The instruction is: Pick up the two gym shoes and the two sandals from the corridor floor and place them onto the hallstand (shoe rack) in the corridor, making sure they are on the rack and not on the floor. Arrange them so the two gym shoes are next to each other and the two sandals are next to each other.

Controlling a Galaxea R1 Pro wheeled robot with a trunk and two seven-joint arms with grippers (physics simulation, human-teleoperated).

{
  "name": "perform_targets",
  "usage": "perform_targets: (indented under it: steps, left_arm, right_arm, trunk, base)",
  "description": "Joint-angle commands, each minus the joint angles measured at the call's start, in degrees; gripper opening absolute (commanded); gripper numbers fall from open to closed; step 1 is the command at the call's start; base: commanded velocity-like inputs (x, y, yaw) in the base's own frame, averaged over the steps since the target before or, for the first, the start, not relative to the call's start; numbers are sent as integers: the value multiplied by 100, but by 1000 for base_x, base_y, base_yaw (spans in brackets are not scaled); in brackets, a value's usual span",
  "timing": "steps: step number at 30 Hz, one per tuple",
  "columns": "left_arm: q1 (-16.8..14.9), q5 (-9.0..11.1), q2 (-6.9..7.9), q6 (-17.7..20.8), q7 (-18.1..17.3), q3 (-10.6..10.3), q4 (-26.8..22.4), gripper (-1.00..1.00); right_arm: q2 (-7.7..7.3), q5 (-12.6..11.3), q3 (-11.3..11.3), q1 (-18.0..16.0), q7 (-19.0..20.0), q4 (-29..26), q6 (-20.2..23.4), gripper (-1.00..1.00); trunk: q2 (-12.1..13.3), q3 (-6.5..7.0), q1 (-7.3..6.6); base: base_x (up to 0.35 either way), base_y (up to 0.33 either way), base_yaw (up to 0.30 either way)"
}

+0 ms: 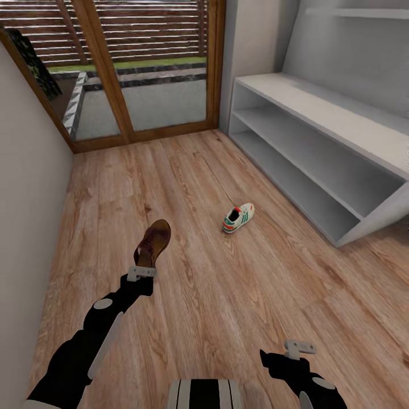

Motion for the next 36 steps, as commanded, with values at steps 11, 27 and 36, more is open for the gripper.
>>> perform_targets:
  steps: [11,27,36]
  left_arm:
    - [-2,55,4,31,0,-5,-6,-100]
    - [-2,57,4,39,0,-5,-6,-100]
    - [-2,57,4,40,0,-5,-6,-100]
  right_arm:
    - [-1,-61,14,0,-57,-7,18,100]
    - [-1,-61,20,-1,-57,-7,17,100]
    - [-1,-61,23,-2,-57,-7,17,100]
  trunk:
    - [13,306,-29]
    - [74,806,-90]
    - [434,1053,-287]
  base:
    - [0,0,0]
    - [0,0,0]
    - [0,0,0]
